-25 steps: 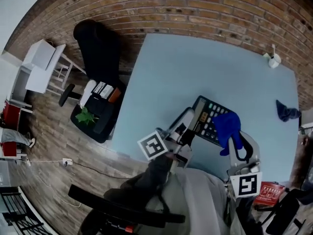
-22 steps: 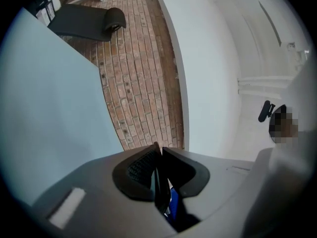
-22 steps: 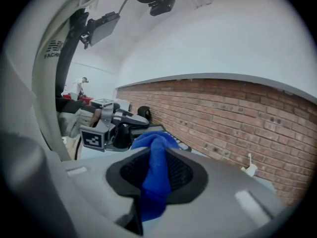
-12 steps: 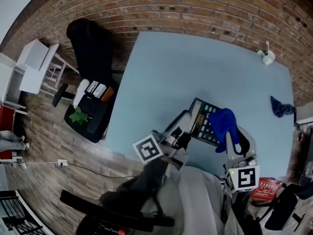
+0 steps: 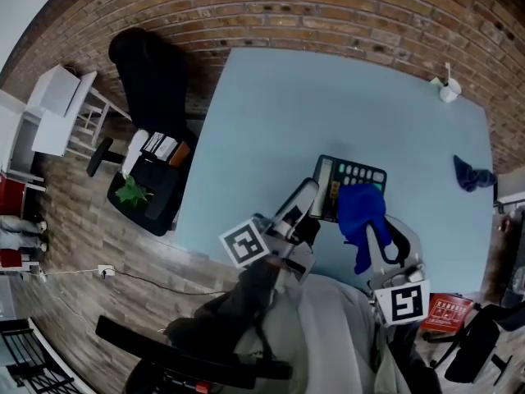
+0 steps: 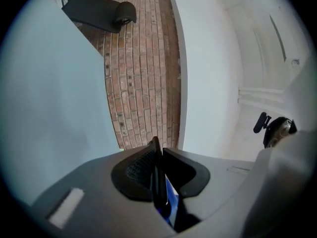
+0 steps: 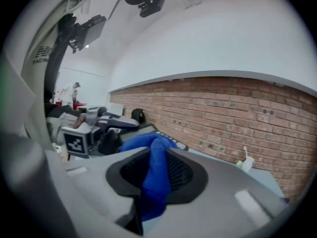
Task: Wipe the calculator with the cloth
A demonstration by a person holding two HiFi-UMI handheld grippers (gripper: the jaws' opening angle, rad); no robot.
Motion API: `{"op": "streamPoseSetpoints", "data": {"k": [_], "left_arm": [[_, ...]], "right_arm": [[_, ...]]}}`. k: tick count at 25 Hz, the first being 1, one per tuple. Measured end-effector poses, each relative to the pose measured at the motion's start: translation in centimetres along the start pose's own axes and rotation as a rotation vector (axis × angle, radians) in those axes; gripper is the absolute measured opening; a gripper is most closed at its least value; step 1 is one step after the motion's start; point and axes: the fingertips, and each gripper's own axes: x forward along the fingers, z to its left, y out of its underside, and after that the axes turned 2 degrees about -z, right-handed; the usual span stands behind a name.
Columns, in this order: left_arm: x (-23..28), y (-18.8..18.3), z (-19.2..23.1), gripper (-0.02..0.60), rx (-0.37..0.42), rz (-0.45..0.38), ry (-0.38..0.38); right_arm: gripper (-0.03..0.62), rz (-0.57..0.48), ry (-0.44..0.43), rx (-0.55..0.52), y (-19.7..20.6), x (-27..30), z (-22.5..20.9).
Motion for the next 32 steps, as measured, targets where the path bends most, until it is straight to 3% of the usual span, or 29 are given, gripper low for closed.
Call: {"op": "streamPoseSetpoints", "data": {"k": [3, 5, 9, 12, 15, 17, 19, 21, 24, 26, 32], "left_arm": [[0.0, 0.1, -0.2, 0.049, -0.017, -0.004, 0.005], [-0.2, 0.2, -0.2, 0.049, 0.003, 0.002, 0.002], [-0.1, 1.7, -0.2, 0.049, 0.069, 0.054, -0.002], [-0.1, 3.6, -0.3, 0.049, 0.098, 0.109, 0.006], [-0.2, 3.7, -0.2, 0.046, 0.092, 0.117, 0.009], [-0.5, 3.3, -0.3, 0.046, 0.122, 0.122, 0.006], [-0.7, 2.8, -0.2, 0.046, 0.176, 0.131, -0.007], [-0.6, 3.1, -0.2, 0.046, 0.22, 0.154, -0.016], [0.3, 5.6, -0.3, 0.047, 0.305, 0.231, -0.022], [0.5, 6.6, -0.3, 0.048, 0.357, 0.267, -0.024], [0.3, 6.7, -1.3, 0.046, 0.384, 0.294, 0.017]], "right_arm": [[0.086, -0.043, 0.071, -0.007, -0.5, 0.3, -3.0], [0.086, -0.028, 0.064, -0.023, -0.4, 0.4, -2.4], [0.086, 0.098, -0.08, -0.203, 0.1, 1.4, 3.8], [0.086, 0.093, -0.157, -0.276, -1.0, 2.4, 7.4], [0.086, 0.086, -0.063, -0.219, -0.8, 3.1, 3.6], [0.086, 0.156, 0.057, -0.175, 0.8, 2.8, -1.3], [0.086, 0.205, 0.119, -0.164, 1.8, 2.4, -4.4], [0.086, 0.214, 0.09, -0.173, 1.8, 2.4, -4.0], [0.086, 0.188, -0.04, -0.224, 0.6, 3.0, 0.7], [0.084, 0.14, -0.08, -0.228, -0.5, 3.4, 2.5], [0.084, 0.093, 0.022, -0.154, -2.5, 4.9, -2.9]]}}
